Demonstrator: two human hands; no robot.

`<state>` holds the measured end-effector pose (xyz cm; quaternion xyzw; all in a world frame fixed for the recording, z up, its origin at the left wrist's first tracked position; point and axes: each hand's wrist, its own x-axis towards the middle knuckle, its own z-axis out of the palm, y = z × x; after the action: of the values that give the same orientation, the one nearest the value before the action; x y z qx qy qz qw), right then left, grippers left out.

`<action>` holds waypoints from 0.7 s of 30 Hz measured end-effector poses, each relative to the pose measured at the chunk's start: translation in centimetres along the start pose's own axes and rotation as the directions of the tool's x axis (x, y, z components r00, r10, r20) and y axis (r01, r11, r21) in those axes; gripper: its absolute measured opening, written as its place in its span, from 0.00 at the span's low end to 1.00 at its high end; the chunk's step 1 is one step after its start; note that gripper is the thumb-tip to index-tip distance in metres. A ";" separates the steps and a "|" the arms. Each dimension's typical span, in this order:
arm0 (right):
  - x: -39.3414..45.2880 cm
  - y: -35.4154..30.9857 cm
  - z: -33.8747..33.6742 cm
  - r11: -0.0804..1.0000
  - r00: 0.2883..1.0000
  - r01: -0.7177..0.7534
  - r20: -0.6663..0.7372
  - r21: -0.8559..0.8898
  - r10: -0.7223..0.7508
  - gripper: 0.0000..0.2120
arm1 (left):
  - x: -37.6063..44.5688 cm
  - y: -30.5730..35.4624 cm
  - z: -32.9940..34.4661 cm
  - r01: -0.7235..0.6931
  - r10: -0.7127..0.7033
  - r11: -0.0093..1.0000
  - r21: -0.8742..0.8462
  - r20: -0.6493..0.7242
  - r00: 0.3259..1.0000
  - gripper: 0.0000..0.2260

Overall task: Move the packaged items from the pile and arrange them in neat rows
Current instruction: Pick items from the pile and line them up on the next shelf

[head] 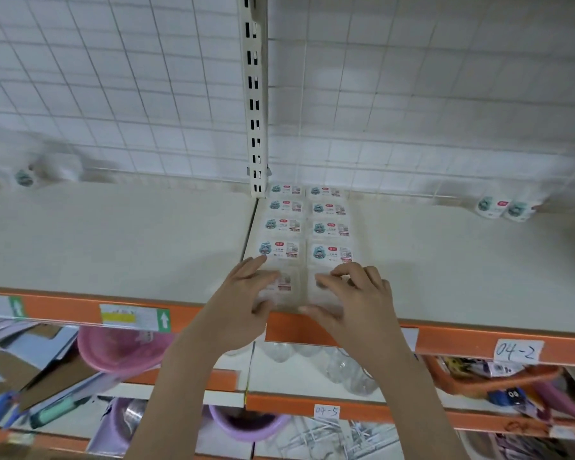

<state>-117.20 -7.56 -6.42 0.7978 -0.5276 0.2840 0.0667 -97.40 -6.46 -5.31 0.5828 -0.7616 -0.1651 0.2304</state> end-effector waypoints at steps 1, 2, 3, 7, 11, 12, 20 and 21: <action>-0.4 0.2 0.3 1.000 0.999 -0.008 0.036 0.026 0.007 0.21 | 0.0 -0.2 0.0 -0.011 0.011 1.000 0.013 -0.017 1.000 0.20; -0.7 0.5 0.5 0.998 0.998 -0.012 0.056 0.067 0.009 0.20 | 0.0 -0.3 0.0 -0.024 0.025 0.999 0.026 -0.037 0.999 0.20; -1.0 0.7 0.6 0.993 0.998 -0.013 0.070 0.121 0.005 0.19 | 0.0 -0.4 -0.1 -0.030 0.031 0.999 0.036 -0.048 0.998 0.19; -0.9 1.5 0.7 0.971 0.998 0.006 0.060 0.238 -0.021 0.14 | 0.0 -0.4 0.1 -0.049 0.050 0.997 0.052 -0.015 0.999 0.18; -0.6 1.8 0.3 0.961 0.997 0.027 0.068 0.274 -0.048 0.15 | 0.4 0.1 0.5 -0.055 0.057 0.997 0.051 -0.044 0.997 0.18; -0.5 1.9 0.3 0.959 0.995 0.028 0.089 0.281 -0.055 0.15 | 0.5 0.1 0.6 -0.049 0.052 0.997 0.059 -0.062 0.997 0.18; 0.7 2.0 -0.5 0.974 0.967 -0.010 0.251 0.227 -0.048 0.17 | 0.6 0.3 0.8 -0.005 0.008 0.999 0.043 -0.070 0.998 0.19; 0.9 1.6 -0.6 0.976 0.966 -0.020 0.255 0.218 -0.037 0.19 | 0.6 0.3 0.7 -0.004 0.006 0.999 0.034 -0.063 0.998 0.19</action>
<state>-118.63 -8.73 -5.80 0.8328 -0.4939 0.2337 -0.0892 -98.12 -6.97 -5.63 0.5896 -0.7582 -0.1329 0.2447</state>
